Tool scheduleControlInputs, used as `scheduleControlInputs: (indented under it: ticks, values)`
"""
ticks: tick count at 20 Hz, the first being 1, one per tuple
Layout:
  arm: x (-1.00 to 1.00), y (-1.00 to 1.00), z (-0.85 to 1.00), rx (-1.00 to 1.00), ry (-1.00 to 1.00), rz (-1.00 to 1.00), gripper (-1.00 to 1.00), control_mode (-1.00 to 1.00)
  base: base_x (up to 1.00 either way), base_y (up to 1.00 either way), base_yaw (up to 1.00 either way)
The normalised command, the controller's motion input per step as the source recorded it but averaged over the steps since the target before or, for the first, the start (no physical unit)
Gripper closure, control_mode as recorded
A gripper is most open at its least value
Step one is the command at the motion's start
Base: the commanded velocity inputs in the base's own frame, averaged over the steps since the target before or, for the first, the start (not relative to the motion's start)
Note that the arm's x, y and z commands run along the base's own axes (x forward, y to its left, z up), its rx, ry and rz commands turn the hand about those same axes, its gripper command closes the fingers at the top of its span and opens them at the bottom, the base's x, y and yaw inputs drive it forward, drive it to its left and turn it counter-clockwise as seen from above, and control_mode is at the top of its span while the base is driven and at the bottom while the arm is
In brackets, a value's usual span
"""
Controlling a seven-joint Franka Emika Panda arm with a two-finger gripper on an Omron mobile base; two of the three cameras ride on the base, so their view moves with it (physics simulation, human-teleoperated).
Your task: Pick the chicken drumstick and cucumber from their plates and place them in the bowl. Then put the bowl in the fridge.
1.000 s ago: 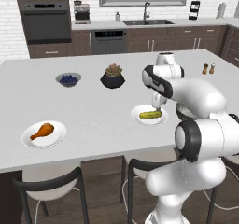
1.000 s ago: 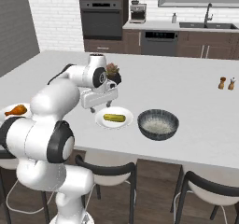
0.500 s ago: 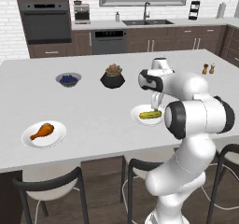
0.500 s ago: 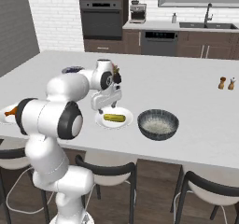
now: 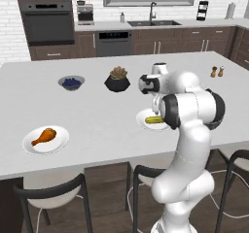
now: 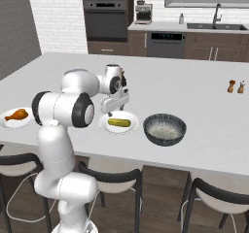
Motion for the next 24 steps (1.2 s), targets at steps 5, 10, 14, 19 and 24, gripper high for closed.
scheduleControlInputs:
  ticks: [5, 10, 14, 19, 24]
  values:
    - [0.58, -0.03, -0.23, 0.00, 0.00, 0.03, -1.00, -1.00, 0.00, 0.00, 0.00]
    - [0.40, -0.08, -0.23, 0.00, 0.00, 0.05, -1.00, -1.00, 0.00, 0.00, 0.00]
    - [-0.16, -0.01, -0.29, 0.00, 0.05, 0.03, -1.00, -1.00, 0.00, 0.00, 0.00]
    - [-0.11, 0.00, -0.34, 0.00, 0.01, 0.01, -1.00, -1.00, 0.00, 0.00, 0.00]
    - [-0.03, 0.00, -0.31, 0.00, 0.00, 0.03, -1.00, -1.00, 0.00, 0.00, 0.00]
